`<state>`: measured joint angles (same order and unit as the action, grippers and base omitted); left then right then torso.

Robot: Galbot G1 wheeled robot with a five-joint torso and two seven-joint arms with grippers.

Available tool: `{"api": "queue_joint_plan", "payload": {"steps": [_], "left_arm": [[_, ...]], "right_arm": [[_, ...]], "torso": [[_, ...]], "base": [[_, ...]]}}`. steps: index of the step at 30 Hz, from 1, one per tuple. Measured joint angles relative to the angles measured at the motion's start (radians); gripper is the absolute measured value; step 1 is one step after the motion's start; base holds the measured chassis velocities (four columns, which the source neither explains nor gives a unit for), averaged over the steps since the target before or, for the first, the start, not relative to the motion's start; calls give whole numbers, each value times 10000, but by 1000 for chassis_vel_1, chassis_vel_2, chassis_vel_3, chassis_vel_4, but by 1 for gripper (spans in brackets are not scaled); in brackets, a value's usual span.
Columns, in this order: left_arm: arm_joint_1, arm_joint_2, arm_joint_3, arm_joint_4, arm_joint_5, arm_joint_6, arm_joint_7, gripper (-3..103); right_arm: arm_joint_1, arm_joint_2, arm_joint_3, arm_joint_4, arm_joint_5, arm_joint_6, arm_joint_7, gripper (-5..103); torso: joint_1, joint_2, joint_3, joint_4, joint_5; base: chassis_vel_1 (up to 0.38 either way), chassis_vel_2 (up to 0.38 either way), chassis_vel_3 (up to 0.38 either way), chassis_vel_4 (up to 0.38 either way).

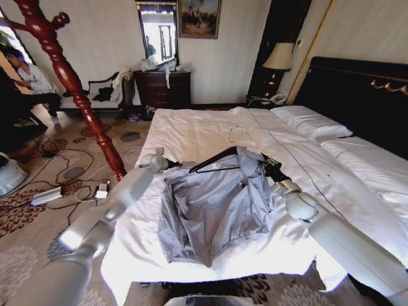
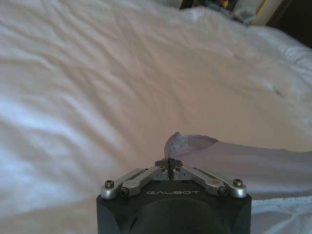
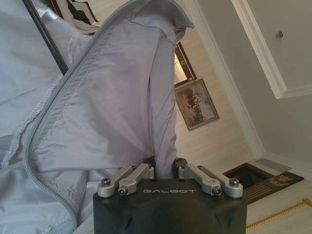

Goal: Pick up the clothes from the bed and hang them on the clothes hanger.

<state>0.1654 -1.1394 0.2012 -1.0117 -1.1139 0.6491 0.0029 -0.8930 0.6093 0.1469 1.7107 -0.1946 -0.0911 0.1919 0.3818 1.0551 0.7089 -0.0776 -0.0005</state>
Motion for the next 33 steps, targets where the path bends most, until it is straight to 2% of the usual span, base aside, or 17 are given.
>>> {"api": "queue_joint_plan", "payload": {"steps": [2, 3, 5, 11, 15, 16, 19, 23, 30, 33], "left_arm": [[93, 383, -1, -903, -550, -135, -368, 0], [93, 383, -1, -903, -550, -135, -368, 0], [80, 675, 111, -1660, -1089, -124, -736, 0], [-85, 1101, 324, -2928, -1852, -69, -1299, 0], [-327, 1454, 507, -4226, -2521, 63, -2021, 0], [-327, 1454, 507, -4226, -2521, 63, -2021, 0], [-503, 1779, 719, -5123, -2711, 262, -2702, 0], [-528, 1982, 791, -5717, -3007, 411, -3161, 0], [-678, 2301, 899, -6770, -3671, 506, -3734, 0], [-929, 2277, 949, -7247, -3994, 590, -3986, 0]], "right_arm": [[53, 79, -25, 10, -20, -29, -1, 15], [53, 79, -25, 10, -20, -29, -1, 15], [85, 112, -57, 8, -24, -95, -9, 15], [147, 80, -56, 92, -13, -168, -28, 15], [110, 30, -43, 273, 7, -291, -35, 15], [110, 30, -43, 273, 7, -291, -35, 15], [110, 71, -40, 302, 40, -439, -37, 15], [106, 121, -82, 266, 42, -536, -40, 15], [158, 170, -252, 145, 173, -801, -72, 15], [233, 175, -351, 82, 540, -946, -76, 15]], "torso": [[-1, 0, -1, -5, 2], [-1, 0, -1, -5, 2], [0, 0, -1, -2, 3], [0, 0, -1, -4, 4], [0, 0, -1, -4, 4], [0, 0, -1, -4, 4], [-1, 0, -1, -3, 5], [0, 0, -1, -2, 3], [0, 0, -2, 0, 3], [0, 1, -2, -6, 7]], "base": [[0, 0, 0, 0], [0, 0, 0, 0], [0, 0, 0, 0], [0, 0, 0, 0], [0, 0, 0, 0], [0, 0, 0, 0], [0, 0, 0, 0], [0, 0, 0, 0], [0, 0, 0, 0], [0, 0, 0, 0]]}}
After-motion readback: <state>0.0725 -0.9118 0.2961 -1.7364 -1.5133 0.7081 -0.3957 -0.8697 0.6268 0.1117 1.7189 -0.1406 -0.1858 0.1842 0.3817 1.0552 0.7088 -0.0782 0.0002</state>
